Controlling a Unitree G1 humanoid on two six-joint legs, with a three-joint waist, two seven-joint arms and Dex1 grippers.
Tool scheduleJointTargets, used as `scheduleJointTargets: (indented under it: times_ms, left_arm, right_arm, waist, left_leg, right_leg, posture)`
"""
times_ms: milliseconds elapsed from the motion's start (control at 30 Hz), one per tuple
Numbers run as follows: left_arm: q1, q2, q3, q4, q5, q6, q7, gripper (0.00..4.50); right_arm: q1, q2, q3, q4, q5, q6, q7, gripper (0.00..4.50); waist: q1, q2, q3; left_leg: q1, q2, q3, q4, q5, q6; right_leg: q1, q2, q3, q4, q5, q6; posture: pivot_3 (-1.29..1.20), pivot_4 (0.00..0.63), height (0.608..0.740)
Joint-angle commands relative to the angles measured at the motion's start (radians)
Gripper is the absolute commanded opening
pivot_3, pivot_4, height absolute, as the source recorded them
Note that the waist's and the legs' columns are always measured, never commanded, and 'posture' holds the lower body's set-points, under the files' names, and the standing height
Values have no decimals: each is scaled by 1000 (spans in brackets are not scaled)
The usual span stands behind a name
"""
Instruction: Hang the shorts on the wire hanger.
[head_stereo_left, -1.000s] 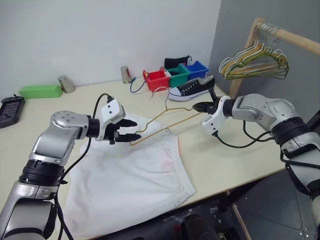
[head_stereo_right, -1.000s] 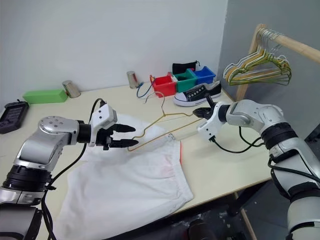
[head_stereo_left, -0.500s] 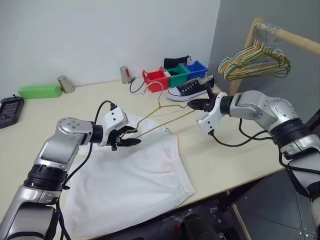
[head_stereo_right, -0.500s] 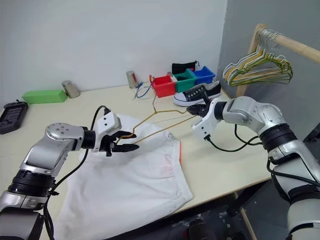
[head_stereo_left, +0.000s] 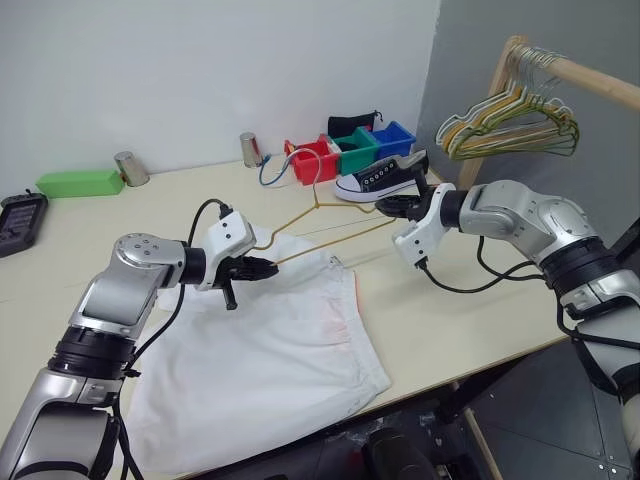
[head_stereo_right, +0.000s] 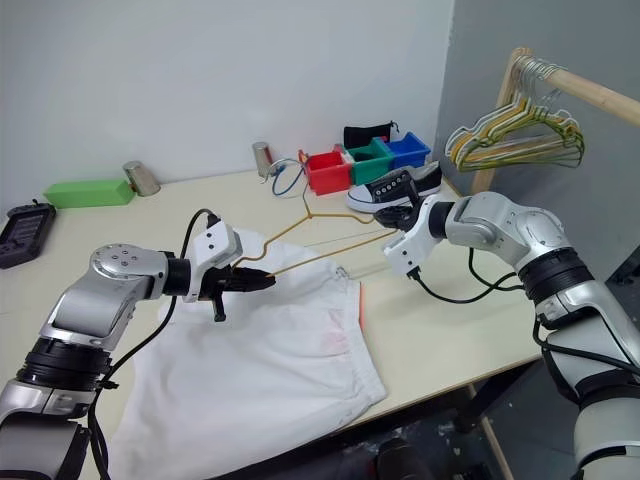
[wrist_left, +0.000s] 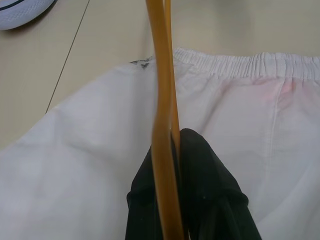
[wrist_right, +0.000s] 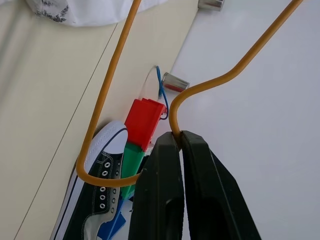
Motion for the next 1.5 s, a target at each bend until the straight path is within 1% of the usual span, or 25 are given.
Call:
scheduleJointTargets:
  times_ms: [33, 167, 233, 267, 333, 367, 433, 467, 533, 567, 633, 733, 800, 933, 1100, 1367, 1500]
  left_arm:
    - [-29, 0, 16, -5, 4, -16, 4, 43]
    - [-32, -1, 10, -4, 17, -38, 10, 43]
    - [-34, -2, 9, -3, 22, -46, 12, 0]
    - [-35, -3, 10, -4, 24, -47, 12, 0]
    - [-38, -4, 11, -3, 27, -51, 11, 0]
    - [-39, -5, 13, -2, 32, -59, 15, 0]
    - [-41, -3, 8, 6, 61, -98, 31, 0]
    - [-38, 2, -4, 16, 93, -140, 44, 0]
    - [-34, 6, -16, 33, 135, -199, 62, 0]
    - [-33, 3, -16, 42, 147, -217, 72, 0]
    - [-37, -6, -25, 66, 204, -274, 131, 0]
    - [-38, -9, -45, 89, 281, -366, 189, 0]
    - [-36, -23, -47, 59, 306, -403, 217, 0]
    - [-50, -31, -57, 28, 350, -480, 243, 0]
    - [-66, -47, -52, -30, 378, -517, 263, 0]
    - [-36, -46, -48, -95, 396, -516, 266, 0]
    - [-33, -48, -42, -97, 397, -504, 271, 0]
  right_arm:
    - [-13, 0, -40, -21, 23, 2, -8, 0]
    - [-8, 2, -40, -18, 39, 2, 9, 0]
    - [-2, 7, -44, -14, 71, 5, 35, 524]
    - [2, 8, -47, -16, 88, 8, 50, 676]
    - [10, 9, -53, -20, 117, 12, 79, 1234]
    - [17, 7, -56, -26, 141, 18, 106, 1434]
    - [49, 8, -68, -43, 248, 68, 224, 1908]
    - [71, 7, -81, -73, 313, 113, 291, 2237]
    - [99, 6, -104, -126, 394, 185, 379, 2723]
    - [110, 8, -115, -156, 429, 225, 418, 2866]
    - [142, 7, -150, -257, 550, 396, 542, 3389]
    - [162, 16, -189, -343, 630, 574, 617, 4136]
    - [155, 15, -197, -359, 638, 659, 650, 4478]
    - [147, 22, -186, -354, 620, 738, 680, 4478]
    - [139, 44, -165, -295, 572, 766, 669, 4478]
    - [90, 65, -149, -153, 478, 694, 606, 4478]
    - [77, 79, -151, -119, 464, 670, 601, 4478]
  waist:
    - [0, 0, 0]
    - [0, 0, 0]
    - [0, 0, 0]
    - [0, 0, 0]
    - [0, 0, 0]
    - [-1, 0, 0]
    - [0, -1, 0]
    - [0, -1, -1]
    - [-1, -1, -2]
    - [-2, -1, -2]
    - [-2, -1, -2]
    - [-1, -1, -2]
    - [0, -1, -3]
    - [7, -1, -4]
    - [16, -1, -4]
    - [17, 0, -4]
    - [19, 0, -4]
  left_leg:
    - [0, 0, 0, 0, 0, 0]
    - [0, 0, 0, 0, 0, 0]
    - [0, 0, 0, 0, 0, 0]
    - [0, 0, 0, 0, 0, 0]
    - [0, 0, 0, 0, 0, 0]
    - [0, 0, 0, 0, 0, 0]
    - [0, 0, 0, 0, 0, 0]
    - [0, 0, 0, 0, 0, 0]
    - [0, 0, -1, 1, 0, 0]
    - [0, 0, -1, 1, 0, 0]
    - [0, 0, -1, 2, 0, 0]
    - [0, 0, -2, 3, 0, 0]
    - [-1, 0, -2, 3, 0, 0]
    - [-1, -1, -2, 4, 0, 0]
    - [-1, -1, -1, 5, 0, 0]
    - [-1, -1, -1, 5, 0, 0]
    - [-1, -2, -1, 5, 0, 0]
  right_leg:
    - [0, 0, 0, 0, 0, 0]
    - [0, 0, 0, 0, 0, 0]
    - [0, 0, 0, 0, 0, 0]
    - [0, 0, 0, 0, 0, 0]
    - [0, 0, 0, 0, 0, 0]
    - [0, 0, 0, 0, 0, 0]
    - [0, 0, 0, 0, 0, 0]
    - [0, 0, 0, 0, 0, 0]
    - [1, 0, -1, 0, 0, 0]
    - [1, -1, 0, 0, 0, 0]
    - [1, -1, -1, 1, 0, 0]
    - [1, -1, -1, 1, 0, 0]
    - [1, -1, -1, 1, 0, 0]
    - [1, -2, -2, 1, 0, 0]
    - [1, -2, -2, 1, 0, 0]
    - [1, -2, -2, 2, 0, 0]
    - [1, -2, -2, 2, 0, 0]
  posture:
    - [-219, 15, 740]
    - [-219, 13, 740]
    - [-219, 10, 740]
    - [-219, 10, 740]
    - [-221, 8, 740]
    - [-221, 7, 740]
    - [-221, 4, 740]
    - [-219, 2, 740]
    - [-218, 2, 740]
    - [-221, 2, 740]
    - [-225, 1, 740]
    - [-226, 0, 740]
    - [-228, 0, 740]
    - [-218, 0, 740]
    - [-200, 0, 740]
    - [-175, 0, 740]
    - [-170, 0, 740]
